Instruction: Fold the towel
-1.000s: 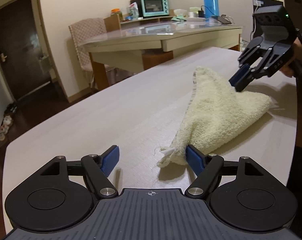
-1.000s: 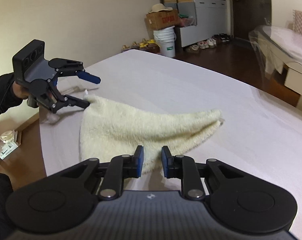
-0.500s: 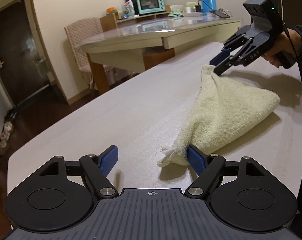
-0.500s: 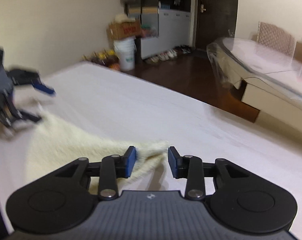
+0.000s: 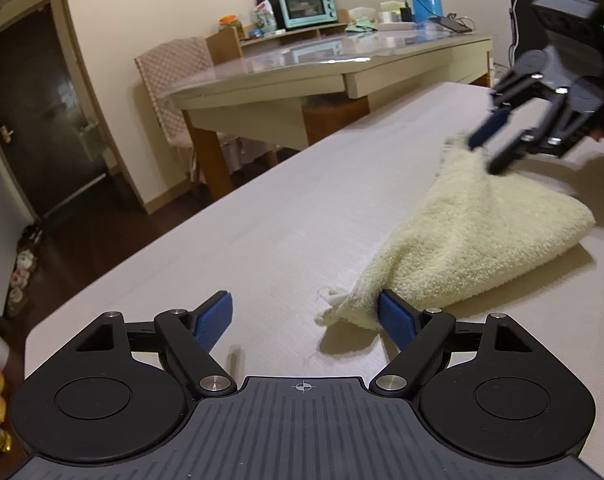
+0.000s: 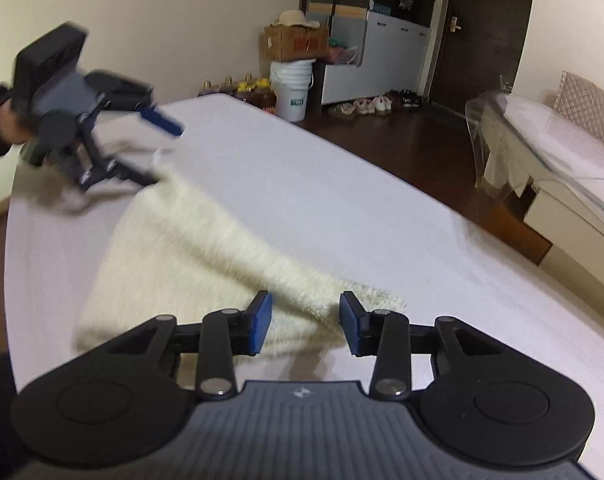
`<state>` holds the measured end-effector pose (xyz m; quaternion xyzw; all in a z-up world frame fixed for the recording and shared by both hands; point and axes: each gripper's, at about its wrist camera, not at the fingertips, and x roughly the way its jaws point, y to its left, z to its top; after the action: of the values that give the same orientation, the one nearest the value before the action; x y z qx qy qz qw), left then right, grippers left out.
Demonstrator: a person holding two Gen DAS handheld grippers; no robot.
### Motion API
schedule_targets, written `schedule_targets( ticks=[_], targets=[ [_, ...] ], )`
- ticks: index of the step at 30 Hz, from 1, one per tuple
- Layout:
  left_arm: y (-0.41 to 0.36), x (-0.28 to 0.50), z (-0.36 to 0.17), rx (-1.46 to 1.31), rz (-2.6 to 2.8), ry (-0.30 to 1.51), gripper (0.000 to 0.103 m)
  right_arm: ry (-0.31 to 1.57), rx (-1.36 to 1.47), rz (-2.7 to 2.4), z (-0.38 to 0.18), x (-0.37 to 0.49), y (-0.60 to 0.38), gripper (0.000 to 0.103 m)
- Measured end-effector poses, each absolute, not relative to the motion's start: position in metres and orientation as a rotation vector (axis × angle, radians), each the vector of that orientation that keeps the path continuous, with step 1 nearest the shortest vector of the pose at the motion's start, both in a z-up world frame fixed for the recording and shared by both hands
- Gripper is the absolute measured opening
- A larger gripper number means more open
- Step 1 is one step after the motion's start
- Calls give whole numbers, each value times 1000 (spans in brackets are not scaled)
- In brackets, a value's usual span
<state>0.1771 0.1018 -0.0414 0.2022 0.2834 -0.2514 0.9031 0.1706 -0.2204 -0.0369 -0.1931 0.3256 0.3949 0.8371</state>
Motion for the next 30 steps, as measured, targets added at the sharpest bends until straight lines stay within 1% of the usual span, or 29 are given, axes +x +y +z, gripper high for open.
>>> schedule_targets(
  ticks=[4,7,10,16,20,21,22,23,24,25,28,30],
  targets=[
    [98,195,-42,441,-522,575,85,699,-384,827,-28,160,-226,41],
    [95,208,-42,459,-523,567,85,670,-314,822,-16,160,-230,44],
    [92,218,-43,472,-509,560,86,661,-296,809,-14,168,-228,45],
    [88,230,-45,448,-468,558,87,741,-215,778,-25,181,-247,43],
    [90,231,-41,383,-452,562,81,792,-122,778,-28,178,-272,43],
    [91,227,-38,368,-451,557,81,800,-101,779,-27,175,-278,42],
    [91,222,-34,346,-455,552,81,804,-82,784,-27,173,-283,40],
    [90,212,-28,322,-468,545,81,808,-63,789,-27,170,-288,35],
    [88,203,-23,311,-480,538,81,809,-55,793,-27,169,-290,33],
    [83,192,-19,309,-505,533,81,809,-51,796,-26,168,-293,27],
    [60,156,-5,316,-610,522,80,796,-32,809,-24,162,-295,21],
    [36,130,-1,368,-699,514,78,792,-28,811,-23,162,-296,20]
  ],
)
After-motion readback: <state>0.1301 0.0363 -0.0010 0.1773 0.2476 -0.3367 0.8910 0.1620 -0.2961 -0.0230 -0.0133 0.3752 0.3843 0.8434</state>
